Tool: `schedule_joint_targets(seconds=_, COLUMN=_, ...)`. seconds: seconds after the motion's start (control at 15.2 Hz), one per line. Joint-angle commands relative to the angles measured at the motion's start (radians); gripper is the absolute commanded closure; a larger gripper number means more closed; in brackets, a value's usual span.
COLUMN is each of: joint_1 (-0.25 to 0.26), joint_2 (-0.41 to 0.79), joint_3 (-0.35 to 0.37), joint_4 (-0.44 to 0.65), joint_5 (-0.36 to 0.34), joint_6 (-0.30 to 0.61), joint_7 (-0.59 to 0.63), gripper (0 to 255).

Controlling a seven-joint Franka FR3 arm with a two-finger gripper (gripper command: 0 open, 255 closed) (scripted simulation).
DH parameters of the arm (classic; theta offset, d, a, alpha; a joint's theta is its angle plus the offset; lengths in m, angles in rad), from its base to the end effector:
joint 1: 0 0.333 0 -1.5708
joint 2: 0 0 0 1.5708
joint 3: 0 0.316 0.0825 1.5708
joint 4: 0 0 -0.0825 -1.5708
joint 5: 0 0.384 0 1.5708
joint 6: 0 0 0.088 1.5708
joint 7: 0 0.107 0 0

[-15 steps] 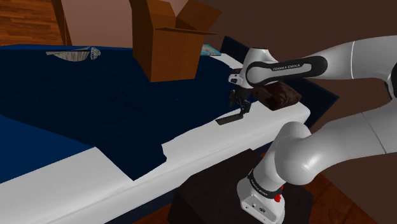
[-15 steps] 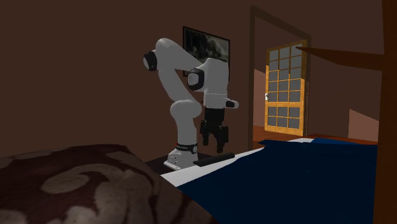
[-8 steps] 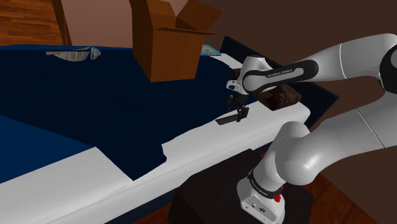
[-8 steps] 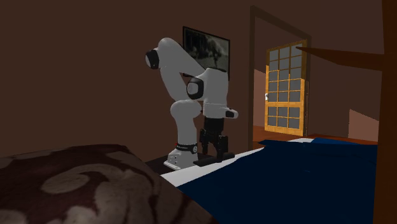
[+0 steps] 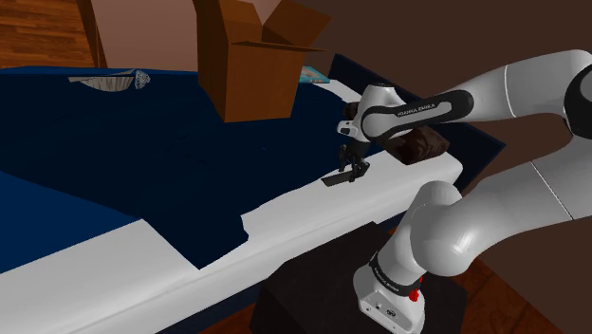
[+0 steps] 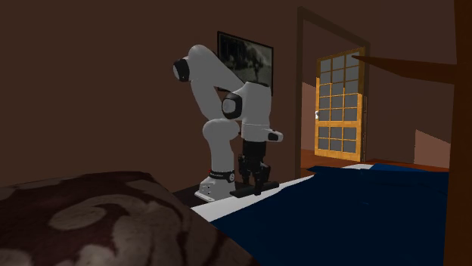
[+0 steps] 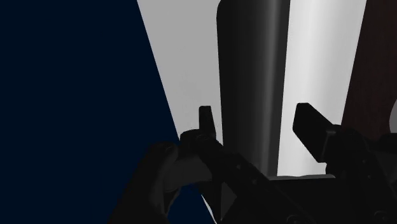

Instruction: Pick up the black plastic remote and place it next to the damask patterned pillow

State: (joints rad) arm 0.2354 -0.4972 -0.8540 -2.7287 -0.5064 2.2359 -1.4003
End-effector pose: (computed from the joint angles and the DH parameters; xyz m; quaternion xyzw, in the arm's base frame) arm 0.3090 -0.2012 0.3147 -0.8226 -0.5671 0.0271 0.0307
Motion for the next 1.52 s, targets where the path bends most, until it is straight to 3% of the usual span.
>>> schedule_joint_targets(seconds=0.0, joint_1=0.000, joint_2=0.000, joint_3=0.000, joint_4=0.000, joint_5=0.000, joint_6=0.000, joint_7=0.000, gripper=255)
schedule_joint_targets(seconds=0.53, joint_1=0.000, joint_2=0.000, joint_3=0.000, joint_4=0.000, joint_5=0.000, joint_6=0.000, joint_7=0.000, gripper=255)
schedule_joint_targets(seconds=1.45, joint_1=-0.036, joint_2=-0.149, joint_3=0.119, joint_4=0.096, joint_5=0.033, joint_6=-0.247, joint_7=0.008, gripper=255)
